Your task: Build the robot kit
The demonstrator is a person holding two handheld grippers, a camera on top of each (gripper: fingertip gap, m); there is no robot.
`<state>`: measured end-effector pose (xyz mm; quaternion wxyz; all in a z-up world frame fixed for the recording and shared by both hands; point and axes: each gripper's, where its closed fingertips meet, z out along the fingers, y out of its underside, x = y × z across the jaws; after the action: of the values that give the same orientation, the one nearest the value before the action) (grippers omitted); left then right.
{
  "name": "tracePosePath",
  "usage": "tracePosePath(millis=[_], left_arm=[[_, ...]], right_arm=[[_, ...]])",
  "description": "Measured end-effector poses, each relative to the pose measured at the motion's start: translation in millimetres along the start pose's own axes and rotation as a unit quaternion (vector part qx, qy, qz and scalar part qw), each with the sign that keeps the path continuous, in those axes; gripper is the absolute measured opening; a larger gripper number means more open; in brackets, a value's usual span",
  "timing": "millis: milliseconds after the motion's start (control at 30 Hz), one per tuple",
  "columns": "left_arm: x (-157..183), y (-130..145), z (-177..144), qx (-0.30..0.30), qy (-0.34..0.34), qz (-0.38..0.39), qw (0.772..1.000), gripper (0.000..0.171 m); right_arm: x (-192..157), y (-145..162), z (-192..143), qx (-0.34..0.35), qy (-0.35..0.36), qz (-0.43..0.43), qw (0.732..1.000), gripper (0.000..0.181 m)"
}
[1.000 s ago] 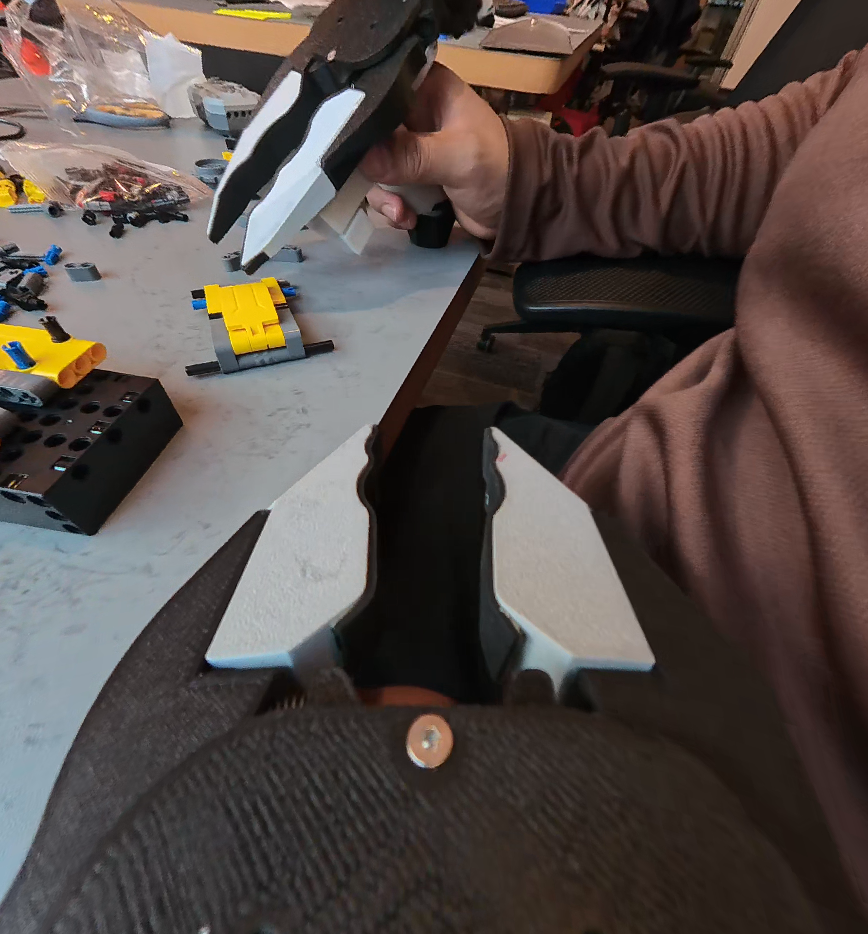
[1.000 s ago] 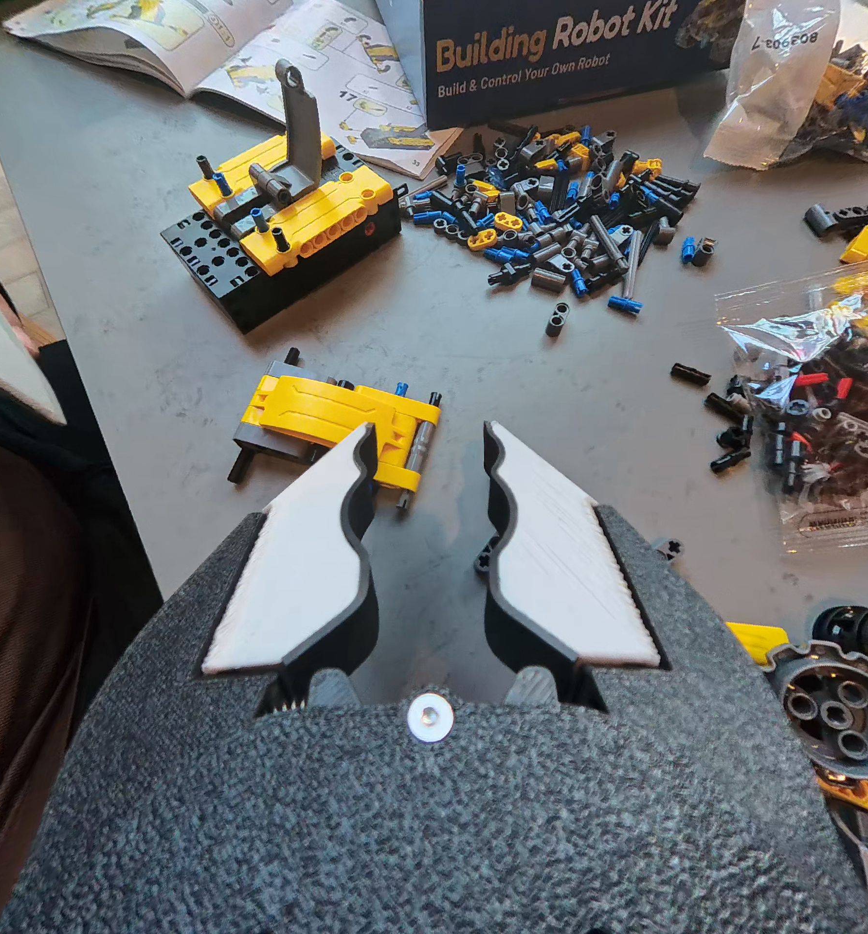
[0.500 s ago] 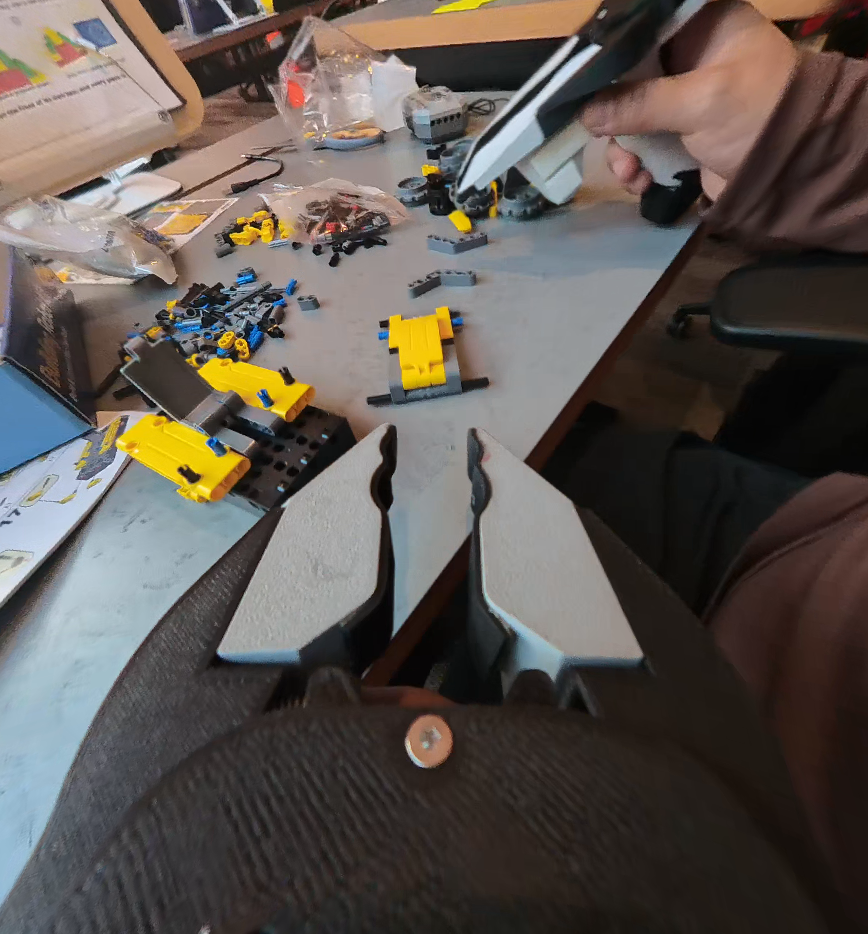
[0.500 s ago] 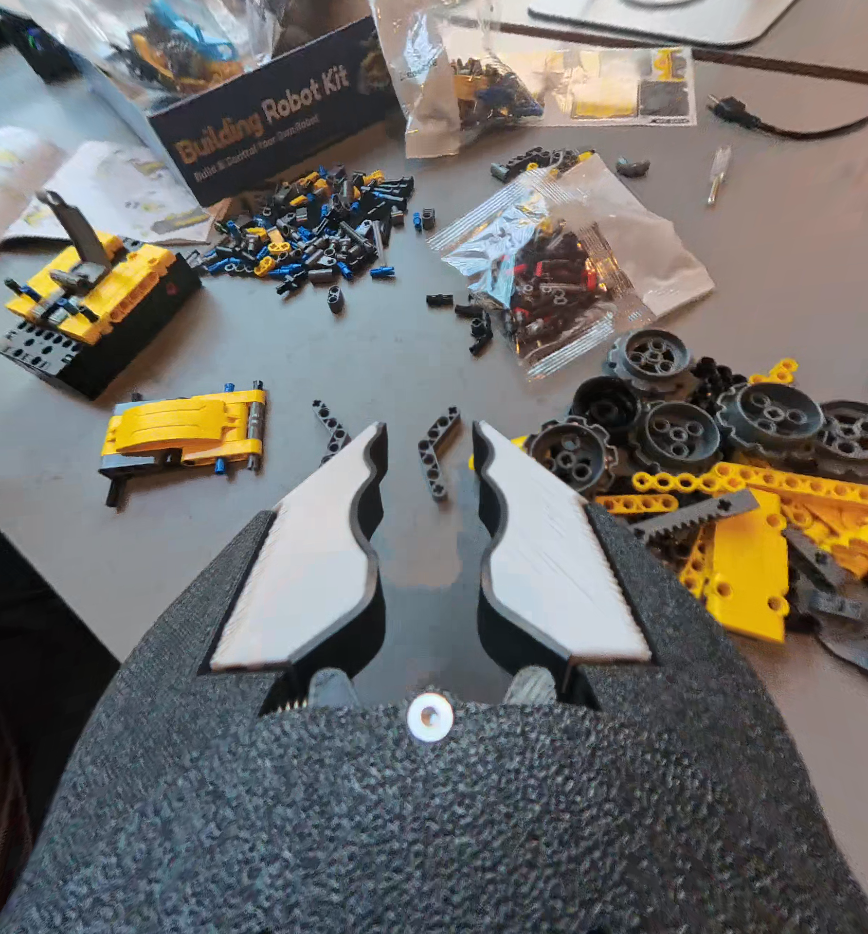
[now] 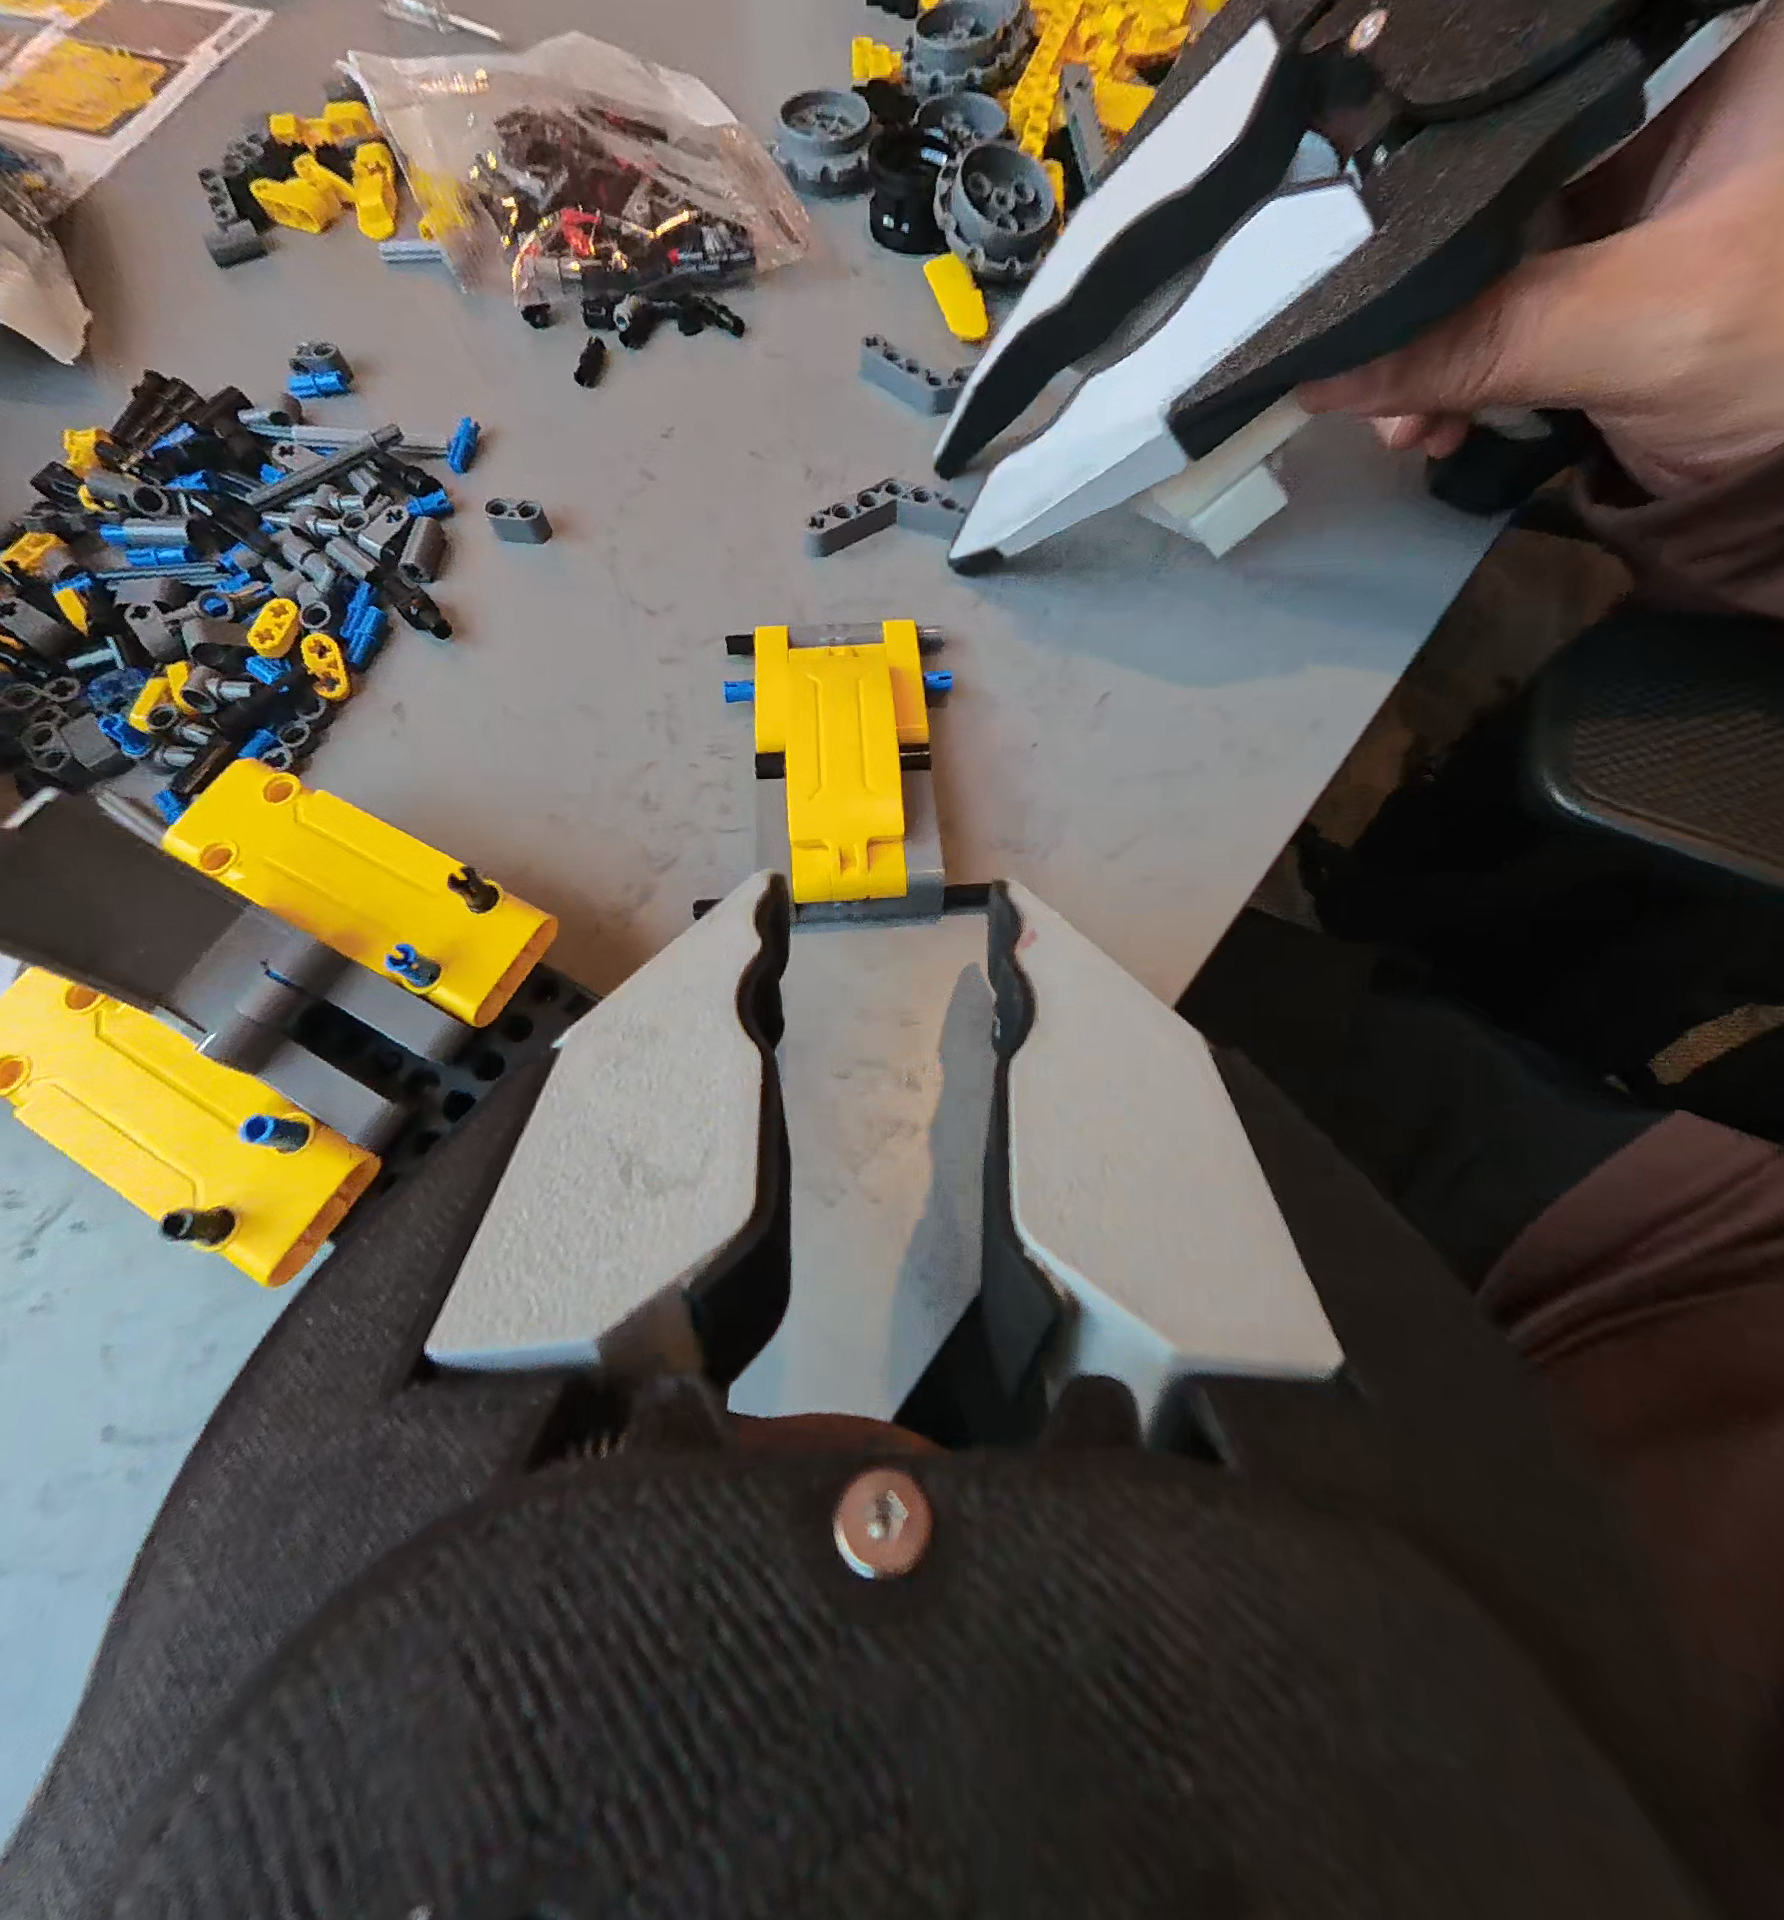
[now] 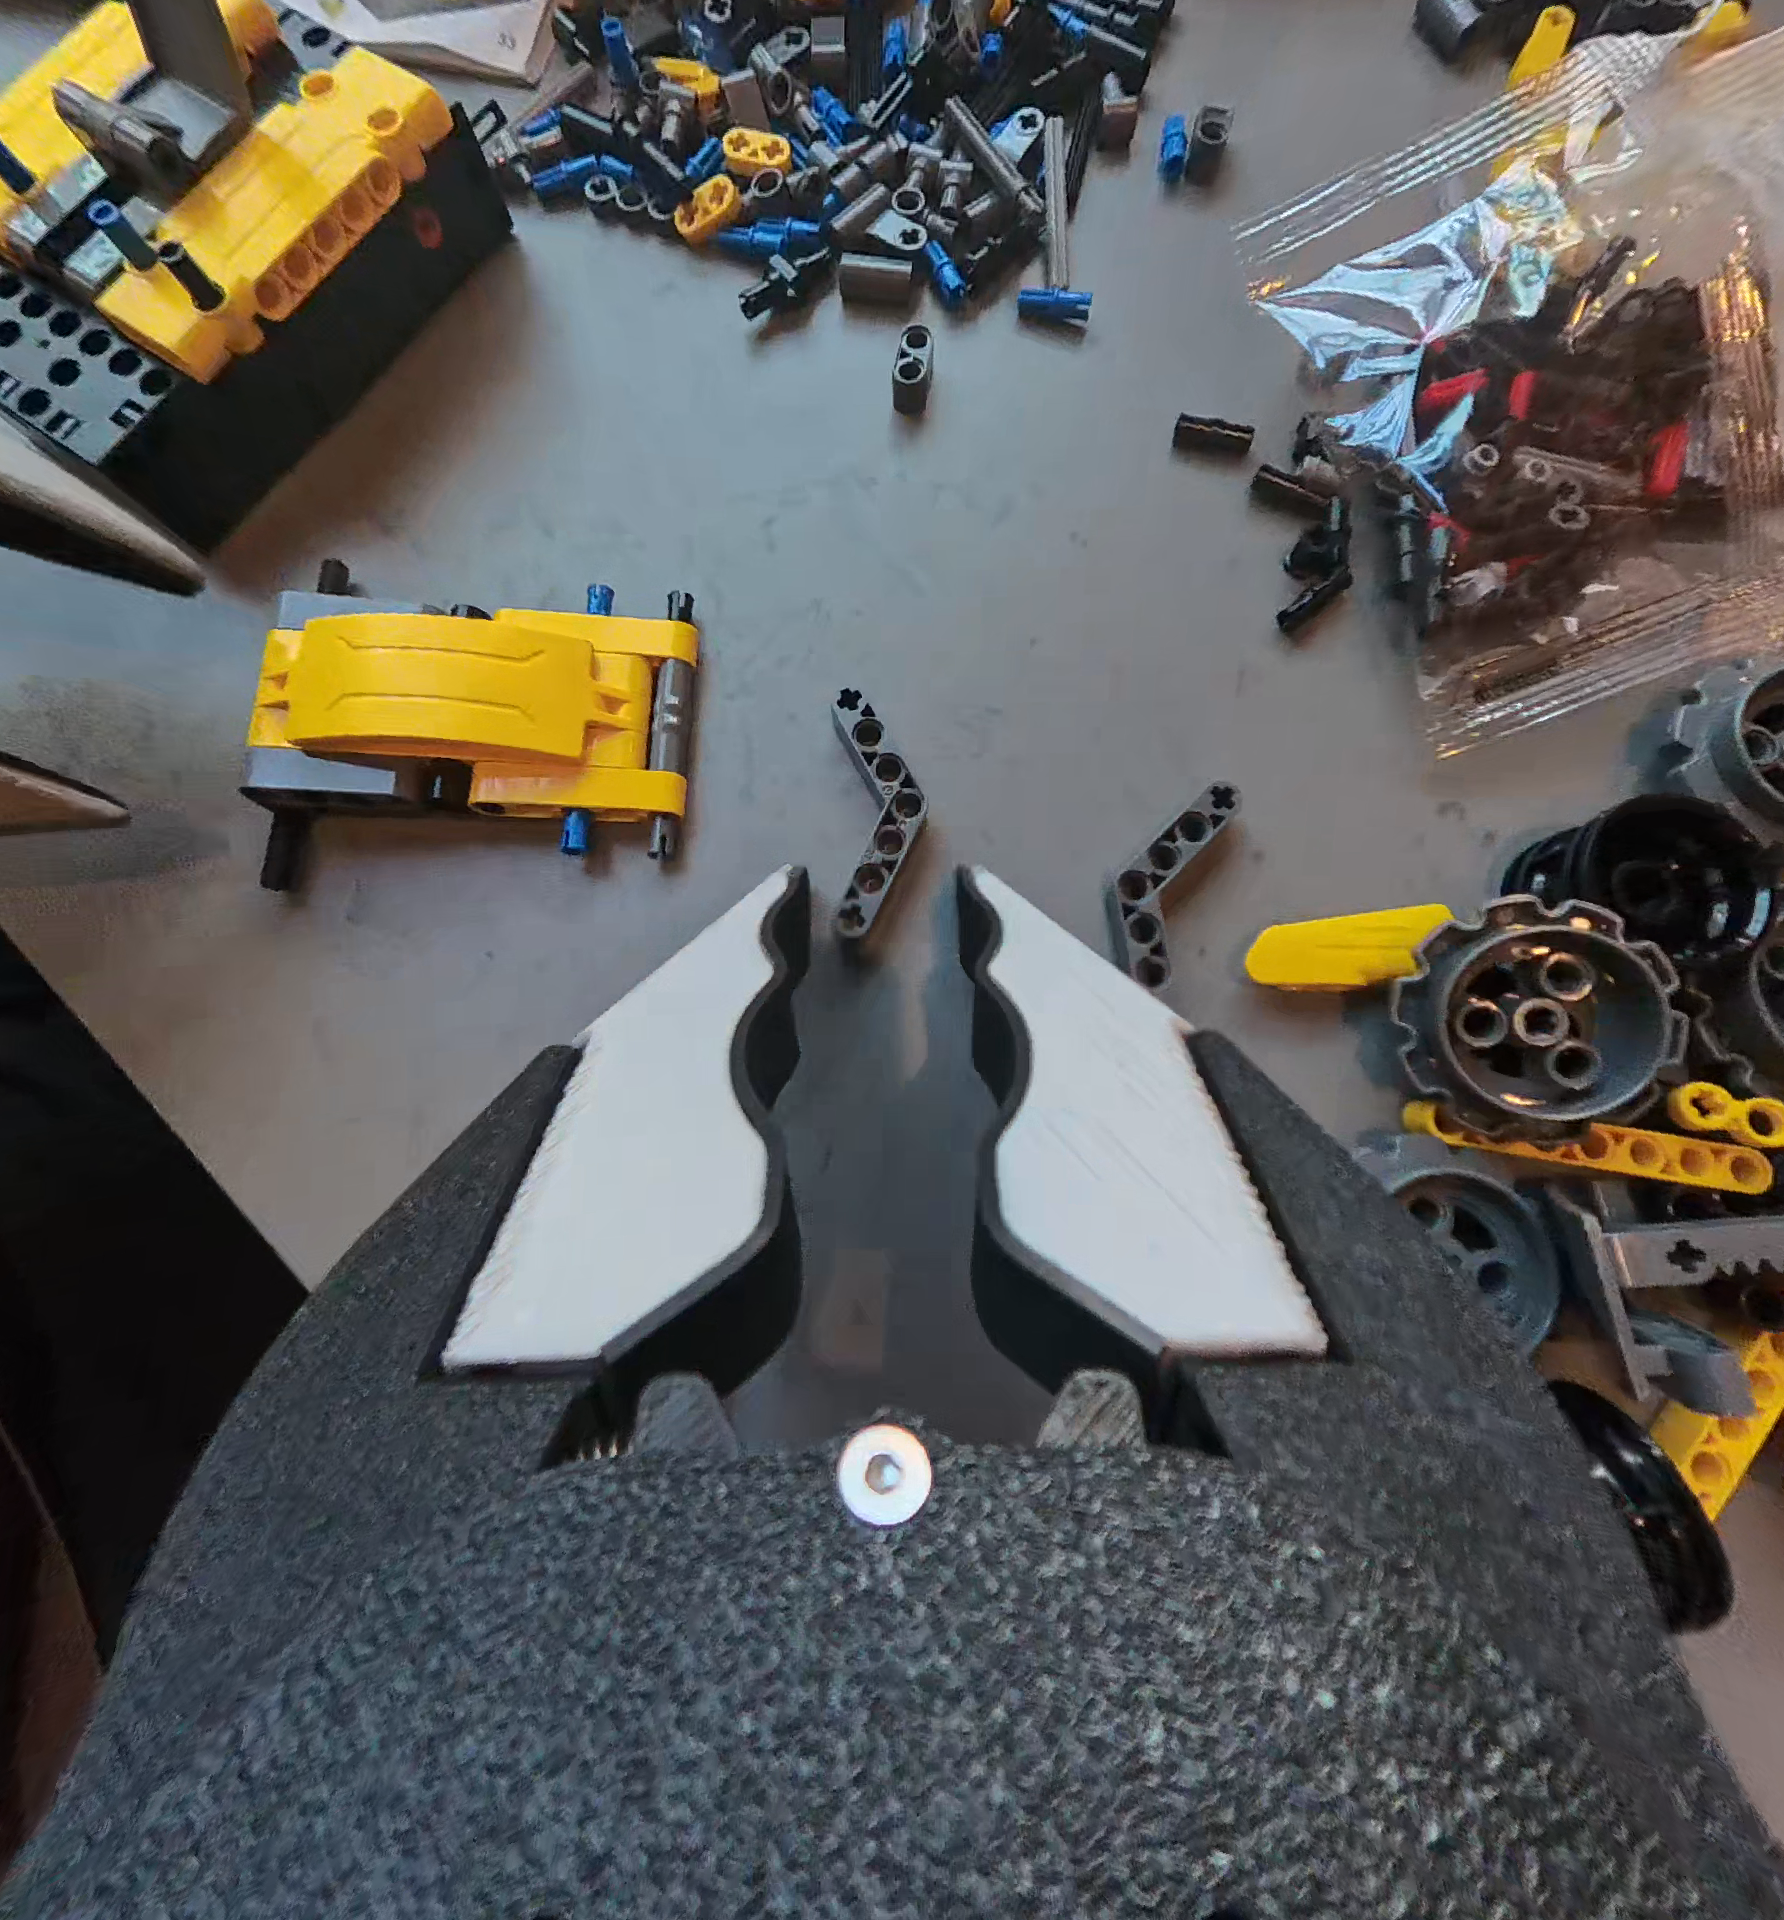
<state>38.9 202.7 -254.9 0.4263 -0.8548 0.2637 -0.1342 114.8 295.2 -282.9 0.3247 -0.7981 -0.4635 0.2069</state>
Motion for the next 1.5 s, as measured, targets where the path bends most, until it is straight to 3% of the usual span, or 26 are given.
tracePosePath(millis=[67, 133, 333, 500, 667, 800, 933, 1067, 1133, 1333, 1500], left_arm=[[1.5, 3.0, 6.7, -0.01, 0.003, -0.009, 1.0, 0.037], [7.6, 3.0, 11.9, -0.011, 0.017, -0.024, 1.0, 0.038], [30.2, 10.9, 17.9, -0.011, 0.07, -0.045, 0.996, 0.039], [30.6, 14.0, -4.4, 0.021, 0.074, -0.016, 0.997, 0.038], [25.9, 6.1, -29.5, 0.084, 0.077, 0.018, 0.993, 0.036], [20.2, 2.0, -36.5, 0.13, 0.072, 0.011, 0.989, 0.031], [11.1, 9.2, -35.3, 0.113, 0.063, 0.016, 0.991, 0.031], [7.0, -2.4, -41.3, 0.124, 0.064, 0.011, 0.99, 0.033], [12.1, -5.4, -39.6, 0.115, 0.081, 0.019, 0.99, 0.041], [12.2, -22.0, -34.3, 0.115, 0.094, -0.015, 0.989, 0.039], [25.7, -34.3, -32.1, 0.122, 0.151, -0.063, 0.979, 0.025]], right_arm=[[0.6, -1.3, 1.9, -0.001, -0.004, -0.001, 1.0, 0.023], [-3.4, -0.9, 1.1, 0.0, -0.015, -0.009, 1.0, 0.007], [-3.2, -5.7, -10.9, 0.033, 0.007, -0.062, 0.998, 0.007], [-15.0, -22.2, -31.8, 0.108, 0.022, -0.148, 0.983, 0.007], [-52.7, -51.0, -47.9, 0.195, 0.035, -0.259, 0.945, 0.007], [-81.5, -65.7, -43.4, 0.206, 0.04, -0.324, 0.922, 0.007], [-89.1, -64.7, -33.4, 0.2, 0.029, -0.33, 0.922, 0.007], [-91.3, -60.2, -33.9, 0.202, 0.023, -0.328, 0.923, 0.007], [-92.5, -60.3, -35.5, 0.204, 0.027, -0.334, 0.92, 0.007], [-105.9, -58.9, -46.2, 0.217, 0.041, -0.383, 0.897, 0.007], [-113.9, -56.8, -57.7, 0.229, 0.058, -0.417, 0.878, 0.007]])
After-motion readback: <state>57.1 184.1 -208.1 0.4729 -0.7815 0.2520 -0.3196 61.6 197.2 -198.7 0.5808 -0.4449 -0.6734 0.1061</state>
